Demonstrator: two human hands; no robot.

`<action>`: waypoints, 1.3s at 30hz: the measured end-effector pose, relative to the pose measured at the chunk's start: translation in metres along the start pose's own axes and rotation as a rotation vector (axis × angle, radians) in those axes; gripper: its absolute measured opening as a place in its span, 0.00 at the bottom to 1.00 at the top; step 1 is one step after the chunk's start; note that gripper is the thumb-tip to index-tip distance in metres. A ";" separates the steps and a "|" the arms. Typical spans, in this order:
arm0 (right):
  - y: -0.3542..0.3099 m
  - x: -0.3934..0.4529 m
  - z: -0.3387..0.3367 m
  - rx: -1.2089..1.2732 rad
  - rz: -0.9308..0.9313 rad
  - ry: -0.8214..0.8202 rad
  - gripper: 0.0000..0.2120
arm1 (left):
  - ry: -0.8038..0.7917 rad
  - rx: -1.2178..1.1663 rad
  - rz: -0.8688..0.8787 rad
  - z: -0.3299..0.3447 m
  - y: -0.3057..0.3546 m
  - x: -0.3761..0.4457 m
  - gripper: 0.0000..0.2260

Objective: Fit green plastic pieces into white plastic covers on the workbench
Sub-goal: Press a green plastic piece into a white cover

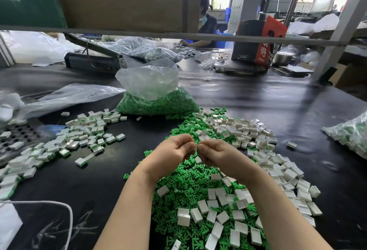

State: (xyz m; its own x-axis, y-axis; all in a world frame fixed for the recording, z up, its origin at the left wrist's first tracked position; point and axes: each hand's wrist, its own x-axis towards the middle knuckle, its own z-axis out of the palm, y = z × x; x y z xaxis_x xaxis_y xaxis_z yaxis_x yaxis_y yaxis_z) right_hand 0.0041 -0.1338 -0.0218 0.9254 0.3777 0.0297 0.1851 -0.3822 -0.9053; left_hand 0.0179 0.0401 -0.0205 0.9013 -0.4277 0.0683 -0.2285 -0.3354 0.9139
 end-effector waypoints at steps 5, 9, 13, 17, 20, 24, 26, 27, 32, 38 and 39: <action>0.002 -0.001 -0.001 0.128 0.001 -0.019 0.17 | -0.009 -0.020 -0.029 0.000 0.000 0.000 0.09; 0.001 -0.004 -0.004 0.176 0.008 -0.069 0.17 | -0.050 -0.024 -0.038 0.000 0.002 -0.001 0.10; -0.001 -0.004 -0.006 0.105 0.007 -0.075 0.16 | -0.060 -0.018 -0.034 0.000 0.003 -0.001 0.10; -0.001 -0.005 -0.006 0.067 0.020 -0.102 0.15 | -0.066 0.020 -0.030 -0.001 0.002 -0.001 0.12; -0.001 -0.005 -0.005 0.069 0.033 -0.102 0.15 | -0.057 0.046 -0.033 -0.002 0.001 -0.001 0.13; -0.002 -0.004 -0.005 0.056 0.032 -0.092 0.15 | -0.049 0.037 -0.024 -0.001 0.001 0.000 0.11; -0.002 -0.003 -0.004 0.061 0.031 -0.082 0.16 | -0.032 0.028 -0.021 -0.001 0.001 0.000 0.10; -0.002 -0.002 -0.004 0.062 0.031 -0.077 0.16 | -0.025 0.025 -0.019 -0.001 0.001 0.000 0.10; -0.001 0.002 -0.002 0.081 0.051 -0.057 0.15 | 0.009 0.042 -0.036 -0.001 -0.002 0.001 0.10; 0.002 0.000 -0.002 0.079 0.055 0.020 0.16 | 0.053 0.001 -0.056 -0.001 -0.005 0.003 0.10; 0.002 0.000 -0.002 0.079 0.053 0.028 0.16 | 0.055 -0.002 -0.056 -0.002 -0.004 0.003 0.10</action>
State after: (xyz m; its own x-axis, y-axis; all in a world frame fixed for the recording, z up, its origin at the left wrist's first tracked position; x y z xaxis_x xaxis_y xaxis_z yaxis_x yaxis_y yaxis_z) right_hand 0.0051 -0.1359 -0.0233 0.9425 0.3342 -0.0082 0.1099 -0.3329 -0.9365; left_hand 0.0222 0.0417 -0.0236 0.9317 -0.3613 0.0386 -0.1760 -0.3557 0.9179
